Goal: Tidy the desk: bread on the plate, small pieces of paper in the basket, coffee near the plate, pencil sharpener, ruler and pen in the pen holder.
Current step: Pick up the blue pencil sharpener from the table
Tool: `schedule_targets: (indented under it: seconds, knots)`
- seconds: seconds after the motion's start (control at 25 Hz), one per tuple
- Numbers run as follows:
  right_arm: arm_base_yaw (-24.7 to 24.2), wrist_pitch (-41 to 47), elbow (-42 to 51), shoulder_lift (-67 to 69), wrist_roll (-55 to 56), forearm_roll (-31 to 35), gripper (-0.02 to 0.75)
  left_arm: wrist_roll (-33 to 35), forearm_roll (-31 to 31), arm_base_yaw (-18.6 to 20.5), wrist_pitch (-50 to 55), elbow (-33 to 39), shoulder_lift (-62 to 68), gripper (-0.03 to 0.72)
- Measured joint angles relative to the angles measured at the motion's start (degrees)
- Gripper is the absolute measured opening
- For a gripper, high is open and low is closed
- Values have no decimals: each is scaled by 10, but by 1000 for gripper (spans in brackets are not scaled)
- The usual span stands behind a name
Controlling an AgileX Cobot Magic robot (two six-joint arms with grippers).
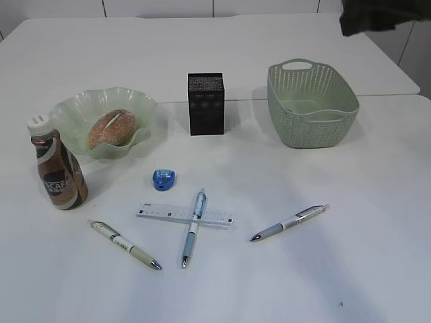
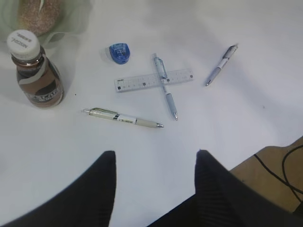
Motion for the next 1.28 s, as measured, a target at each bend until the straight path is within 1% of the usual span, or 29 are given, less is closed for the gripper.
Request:
schedule_targets:
  seconds: [0.08,0.12,0.16,0.2,0.24,0.32,0.36,0.4,0.48,0.56,0.72,0.76,1.04,1.28]
  knots:
    - [0,-59,93,-59,0,-5,405,10,-1,0,-2,0,0,377]
    - [0,-71,128,-82,0,-6,405,13,-1,0,-3,0,0,377]
    - [0,-84,150,-98,0,-9,406,17,-1,0,-4,0,0,377]
    - [0,-84,150,-98,0,-9,406,20,-1,0,-4,0,0,377]
    - [0,-105,204,-138,0,-14,405,23,-1,0,-4,0,0,377]
    - [0,-116,221,-152,0,-16,405,30,-1,0,-7,0,0,377]
    - [0,-148,275,-201,0,-21,405,35,-3,0,-8,0,0,377]
    - [0,-151,282,-208,0,-21,405,42,-6,0,-11,0,0,377]
    - [0,-189,333,-257,0,-24,405,56,-20,0,-25,0,0,377]
    - [0,-200,364,-285,0,-24,405,66,-29,0,-41,0,0,377]
    - [0,-200,395,-305,0,-25,405,78,-41,0,-67,0,1,377]
    - [0,-187,405,-324,0,-25,405,79,-43,0,-68,0,7,377]
    - [0,-143,409,-334,5,-18,405,88,-46,0,-72,-3,64,377]
    - [0,-140,409,-334,11,-14,405,89,-44,0,-84,-46,129,377]
